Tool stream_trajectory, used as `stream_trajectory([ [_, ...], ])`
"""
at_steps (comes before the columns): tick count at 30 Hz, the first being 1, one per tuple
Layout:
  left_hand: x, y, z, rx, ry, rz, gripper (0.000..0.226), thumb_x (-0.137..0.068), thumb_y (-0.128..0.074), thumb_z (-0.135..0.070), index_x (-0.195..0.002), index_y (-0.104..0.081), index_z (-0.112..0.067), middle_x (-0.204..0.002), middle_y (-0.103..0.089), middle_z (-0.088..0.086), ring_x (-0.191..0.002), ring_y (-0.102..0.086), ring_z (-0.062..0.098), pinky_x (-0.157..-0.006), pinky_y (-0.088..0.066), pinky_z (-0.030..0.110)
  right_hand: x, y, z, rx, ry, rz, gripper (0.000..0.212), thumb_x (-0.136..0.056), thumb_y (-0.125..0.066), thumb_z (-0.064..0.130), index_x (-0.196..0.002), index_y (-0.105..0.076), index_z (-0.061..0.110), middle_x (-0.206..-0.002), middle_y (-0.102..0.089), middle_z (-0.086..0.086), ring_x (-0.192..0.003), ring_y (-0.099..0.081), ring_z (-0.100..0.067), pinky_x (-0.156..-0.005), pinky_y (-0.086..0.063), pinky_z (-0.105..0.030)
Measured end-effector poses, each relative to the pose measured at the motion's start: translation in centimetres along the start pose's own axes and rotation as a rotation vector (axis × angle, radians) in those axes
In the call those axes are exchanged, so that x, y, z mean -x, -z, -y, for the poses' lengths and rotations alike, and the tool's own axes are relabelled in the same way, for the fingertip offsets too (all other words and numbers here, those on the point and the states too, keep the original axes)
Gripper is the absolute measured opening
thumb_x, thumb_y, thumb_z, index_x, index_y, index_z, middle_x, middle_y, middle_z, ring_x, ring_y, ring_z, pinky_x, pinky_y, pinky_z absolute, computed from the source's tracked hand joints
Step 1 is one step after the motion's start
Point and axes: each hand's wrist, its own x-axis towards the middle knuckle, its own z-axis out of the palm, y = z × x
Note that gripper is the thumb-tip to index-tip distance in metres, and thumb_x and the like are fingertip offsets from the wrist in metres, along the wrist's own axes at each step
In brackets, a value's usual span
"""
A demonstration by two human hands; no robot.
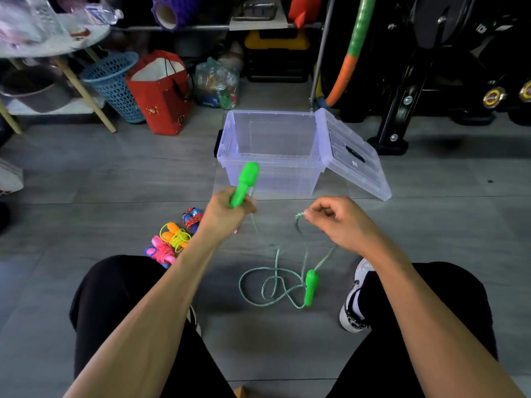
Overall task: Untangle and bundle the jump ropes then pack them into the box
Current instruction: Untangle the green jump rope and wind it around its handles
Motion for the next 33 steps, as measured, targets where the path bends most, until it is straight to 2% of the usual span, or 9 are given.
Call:
stream_trajectory([
  [3, 2.3, -2.2, -1.0, -0.040, -0.133, 0.239, 0.013, -0.084, -0.074, -0.013, -0.095, -0.068, -0.013, -0.080, -0.068, -0.002, -0.064, -0.057, 0.015, -0.055, -0.048, 0.028, 0.0, -0.7, 0.3, -0.013, 0.005, 0.044, 0.017, -0.092, -0.064, 0.026, -0.080, -0.068, 0.013, -0.060, -0.054, 0.006, -0.057, -0.046, -0.008, -0.060, -0.039, -0.028],
  [5, 3.0, -3.5, -1.2, -0.059, -0.197, 0.309, 0.012, -0.085, -0.073, -0.011, -0.096, -0.069, -0.013, -0.077, -0.069, -0.005, -0.062, -0.055, 0.010, -0.053, -0.048, 0.025, -0.1, -1.4, 0.6, -0.032, 0.023, 0.070, 0.019, -0.093, -0.063, 0.025, -0.082, -0.067, 0.010, -0.063, -0.055, -0.003, -0.060, -0.046, -0.011, -0.061, -0.039, -0.031],
  [8, 1.8, -3.4, -0.5, -0.060, -0.162, 0.170, 0.011, -0.084, -0.071, -0.008, -0.086, -0.066, -0.017, -0.072, -0.071, -0.001, -0.054, -0.055, 0.002, -0.053, -0.043, 0.017, -0.2, -1.7, 0.7, -0.038, 0.019, 0.070, 0.017, -0.092, -0.063, 0.025, -0.081, -0.067, 0.012, -0.069, -0.059, -0.011, -0.063, -0.050, -0.015, -0.063, -0.043, -0.031],
  [10, 0.4, -2.3, 0.2, -0.039, -0.019, -0.011, 0.012, -0.081, -0.072, -0.009, -0.082, -0.065, -0.019, -0.073, -0.071, 0.005, -0.056, -0.056, 0.010, -0.051, -0.041, 0.021, -0.3, -1.4, 0.8, -0.043, 0.000, 0.062, 0.016, -0.092, -0.064, 0.025, -0.081, -0.066, 0.014, -0.067, -0.058, -0.005, -0.062, -0.051, -0.015, -0.062, -0.043, -0.028],
  [14, -1.1, 0.1, 1.7, -0.073, 0.269, -0.279, 0.012, -0.082, -0.063, -0.006, -0.071, -0.062, -0.011, -0.033, -0.048, -0.005, -0.039, -0.046, 0.015, -0.042, -0.034, 0.022, -0.3, -0.3, 0.6, -0.107, -0.049, 0.007, 0.020, -0.093, -0.062, 0.026, -0.085, -0.068, 0.008, -0.066, -0.055, -0.005, -0.055, -0.046, -0.008, -0.053, -0.042, -0.017],
  [19, 1.0, -2.2, 0.9, -0.198, 0.026, -0.038, 0.032, -0.064, -0.059, -0.025, -0.094, -0.067, -0.020, -0.078, -0.068, -0.002, -0.066, -0.060, 0.019, -0.059, -0.043, 0.025, -0.4, -0.6, 0.0, -0.006, -0.021, 0.023, 0.019, -0.092, -0.063, 0.030, -0.080, -0.068, 0.016, -0.067, -0.061, -0.010, -0.059, -0.050, -0.015, -0.059, -0.048, -0.035],
  [23, 2.8, -4.2, -0.4, -0.127, -0.204, 0.226, 0.012, -0.082, -0.074, -0.022, -0.091, -0.068, -0.027, -0.072, -0.063, -0.006, -0.057, -0.053, 0.009, -0.055, -0.050, 0.033, -0.6, -1.9, 0.6, 0.040, 0.032, 0.055, 0.024, -0.093, -0.061, 0.028, -0.077, -0.067, 0.011, -0.062, -0.051, -0.008, -0.057, -0.042, -0.014, -0.056, -0.034, -0.030],
  [29, 1.4, -2.6, -0.3, -0.013, -0.088, 0.003, 0.013, -0.082, -0.075, -0.012, -0.075, -0.067, -0.018, -0.068, -0.070, -0.001, -0.047, -0.050, -0.001, -0.058, -0.042, 0.023, -0.9, -2.2, 0.1, 0.169, 0.010, 0.090, 0.014, -0.091, -0.064, 0.024, -0.084, -0.066, 0.013, -0.066, -0.060, -0.001, -0.063, -0.056, -0.023, -0.063, -0.047, -0.033],
  [33, 1.4, -2.2, -0.4, 0.003, -0.077, -0.024, 0.015, -0.083, -0.073, -0.008, -0.073, -0.065, -0.016, -0.065, -0.069, -0.004, -0.054, -0.057, -0.002, -0.062, -0.043, 0.017, -0.7, -1.6, -0.5, 0.359, 0.017, 0.107, 0.015, -0.094, -0.060, 0.025, -0.096, -0.069, 0.013, -0.081, -0.066, 0.003, -0.075, -0.059, -0.016, -0.065, -0.043, -0.021],
])
